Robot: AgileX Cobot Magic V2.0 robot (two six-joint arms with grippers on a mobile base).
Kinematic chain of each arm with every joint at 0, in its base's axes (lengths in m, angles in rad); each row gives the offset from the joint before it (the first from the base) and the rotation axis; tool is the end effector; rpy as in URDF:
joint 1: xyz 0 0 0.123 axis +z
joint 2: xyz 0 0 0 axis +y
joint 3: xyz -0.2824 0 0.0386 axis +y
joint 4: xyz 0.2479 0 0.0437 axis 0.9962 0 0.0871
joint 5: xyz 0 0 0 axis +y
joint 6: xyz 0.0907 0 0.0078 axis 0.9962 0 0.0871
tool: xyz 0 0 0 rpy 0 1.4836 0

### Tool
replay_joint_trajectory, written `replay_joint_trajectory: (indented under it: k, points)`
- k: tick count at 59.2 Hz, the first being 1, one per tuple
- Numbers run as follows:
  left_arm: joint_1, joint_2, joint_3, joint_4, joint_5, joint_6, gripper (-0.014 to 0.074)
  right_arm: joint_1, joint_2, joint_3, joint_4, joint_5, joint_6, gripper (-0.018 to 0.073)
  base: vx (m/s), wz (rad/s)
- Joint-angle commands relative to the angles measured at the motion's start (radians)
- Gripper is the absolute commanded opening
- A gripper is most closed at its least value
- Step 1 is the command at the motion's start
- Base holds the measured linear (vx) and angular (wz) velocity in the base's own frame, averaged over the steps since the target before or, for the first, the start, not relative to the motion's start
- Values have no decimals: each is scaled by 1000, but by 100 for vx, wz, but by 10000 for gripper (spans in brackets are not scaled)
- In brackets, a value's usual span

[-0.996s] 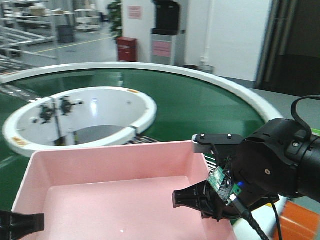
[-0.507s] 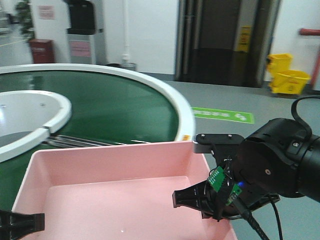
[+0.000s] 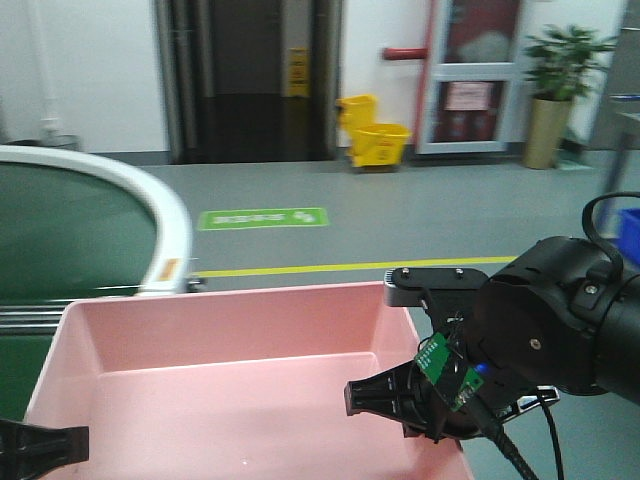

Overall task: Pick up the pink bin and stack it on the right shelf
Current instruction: 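Turn the base away from the conveyor holding the bin in both grippers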

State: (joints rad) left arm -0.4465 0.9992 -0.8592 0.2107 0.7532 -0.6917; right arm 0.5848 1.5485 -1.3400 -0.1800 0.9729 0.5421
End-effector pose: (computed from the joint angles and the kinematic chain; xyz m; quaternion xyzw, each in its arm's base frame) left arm 0.1809 -0.0721 0.3257 -0.0688 0.9211 -0.1196 0.3640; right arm 0.2790 0.1685 0.3179 -0.0523 0.9669 0.0544 0.2437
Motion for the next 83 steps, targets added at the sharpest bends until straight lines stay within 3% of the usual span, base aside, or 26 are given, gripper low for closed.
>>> replay_joint_trajectory:
  k: [1,37,83]
  points:
    - [-1,-30,-34,27,-68,-5,146,-15,-42,-23,-102,-10,-5,-9,-12,-79]
    - [-1,-31,-34,27,-67,-5,146,-15,-42,-23,-102,-8,-5,-9,-9,-76]
    - [-1,-31,-34,27,-68,-5,146,-15,-42,-23,-99,-7,-5,-9,12,-12]
